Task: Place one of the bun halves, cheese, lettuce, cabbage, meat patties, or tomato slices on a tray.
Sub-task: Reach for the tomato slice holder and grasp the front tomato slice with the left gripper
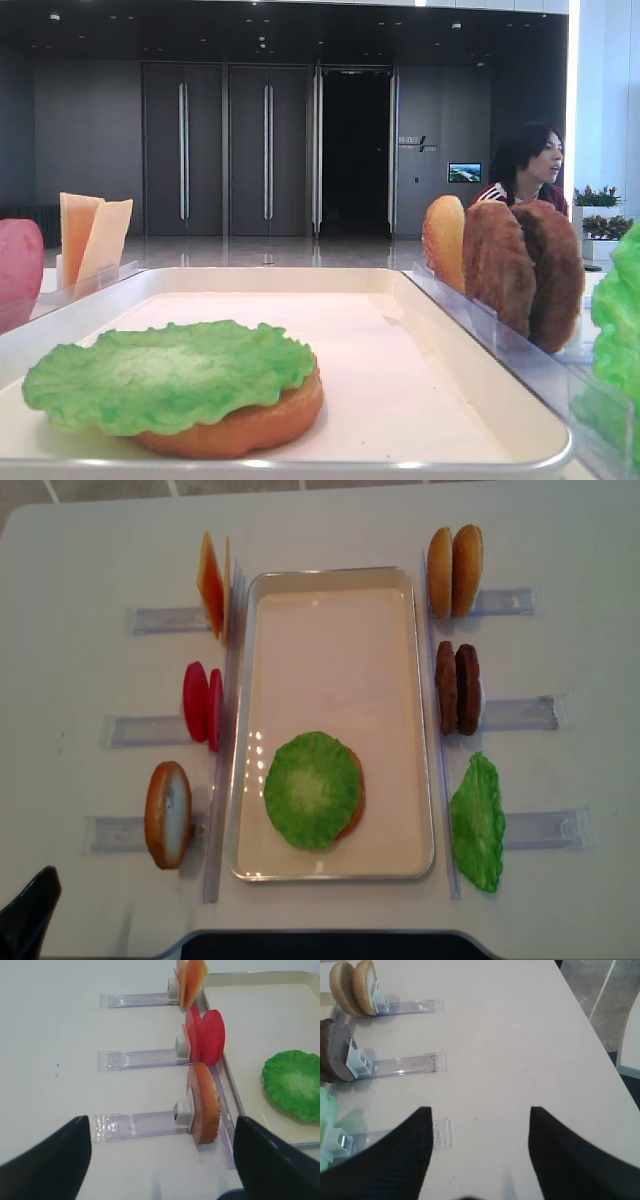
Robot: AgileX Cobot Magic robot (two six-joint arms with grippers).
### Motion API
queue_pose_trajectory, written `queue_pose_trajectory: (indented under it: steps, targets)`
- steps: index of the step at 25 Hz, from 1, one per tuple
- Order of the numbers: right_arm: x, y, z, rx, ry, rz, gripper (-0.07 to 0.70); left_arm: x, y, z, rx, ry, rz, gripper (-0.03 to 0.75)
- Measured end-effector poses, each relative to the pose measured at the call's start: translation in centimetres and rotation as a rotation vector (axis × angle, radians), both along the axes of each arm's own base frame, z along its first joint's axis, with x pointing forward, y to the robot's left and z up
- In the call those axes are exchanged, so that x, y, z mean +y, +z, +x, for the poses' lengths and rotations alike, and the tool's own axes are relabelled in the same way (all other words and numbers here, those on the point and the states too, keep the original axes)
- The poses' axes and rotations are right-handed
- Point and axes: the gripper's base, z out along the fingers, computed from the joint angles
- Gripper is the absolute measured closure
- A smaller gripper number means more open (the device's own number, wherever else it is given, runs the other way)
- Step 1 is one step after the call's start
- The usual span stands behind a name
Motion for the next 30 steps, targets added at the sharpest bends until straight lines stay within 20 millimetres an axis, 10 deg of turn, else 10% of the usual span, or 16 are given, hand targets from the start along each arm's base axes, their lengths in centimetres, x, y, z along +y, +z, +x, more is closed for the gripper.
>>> queue_pose_trajectory:
  steps: [12,30]
  targets:
    - [0.0,0.0,0.0,0.000,0.000,0.000,0.200,0.0,2.7,2.0,0.090,0.002,-0.007,0.050]
    - [0.0,0.0,0.0,0.000,0.000,0.000,0.201,0.3,7.6,13.4,0.541,0.012,-0.032,0.083]
